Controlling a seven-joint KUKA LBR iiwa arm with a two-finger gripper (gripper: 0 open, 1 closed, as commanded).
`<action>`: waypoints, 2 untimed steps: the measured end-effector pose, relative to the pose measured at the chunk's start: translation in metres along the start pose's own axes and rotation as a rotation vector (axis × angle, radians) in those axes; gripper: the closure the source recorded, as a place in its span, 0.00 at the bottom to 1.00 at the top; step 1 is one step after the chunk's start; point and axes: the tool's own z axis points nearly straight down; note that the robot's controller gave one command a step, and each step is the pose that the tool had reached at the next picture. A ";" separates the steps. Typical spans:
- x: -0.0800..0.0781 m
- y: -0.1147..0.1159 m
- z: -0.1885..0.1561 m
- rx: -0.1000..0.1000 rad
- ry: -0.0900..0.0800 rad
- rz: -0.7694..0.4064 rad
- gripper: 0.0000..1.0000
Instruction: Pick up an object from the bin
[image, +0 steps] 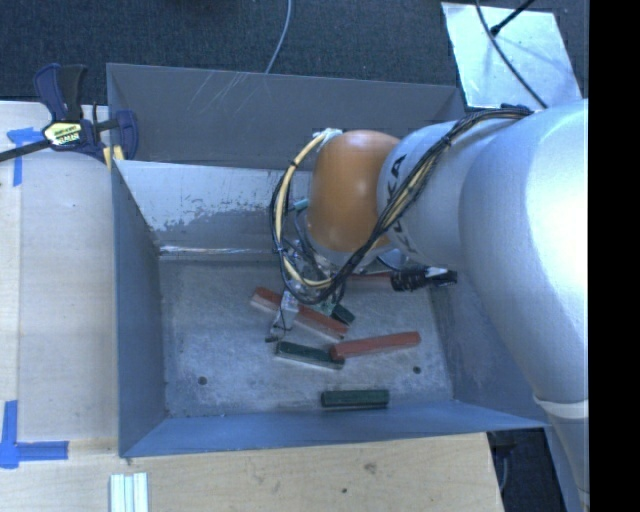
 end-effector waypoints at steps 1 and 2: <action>-0.001 -0.009 0.001 0.001 0.002 -0.128 0.00; -0.002 0.000 -0.001 0.000 -0.002 0.000 1.00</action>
Offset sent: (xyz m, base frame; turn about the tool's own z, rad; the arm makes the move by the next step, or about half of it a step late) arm 0.0000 0.0000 0.0000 0.0000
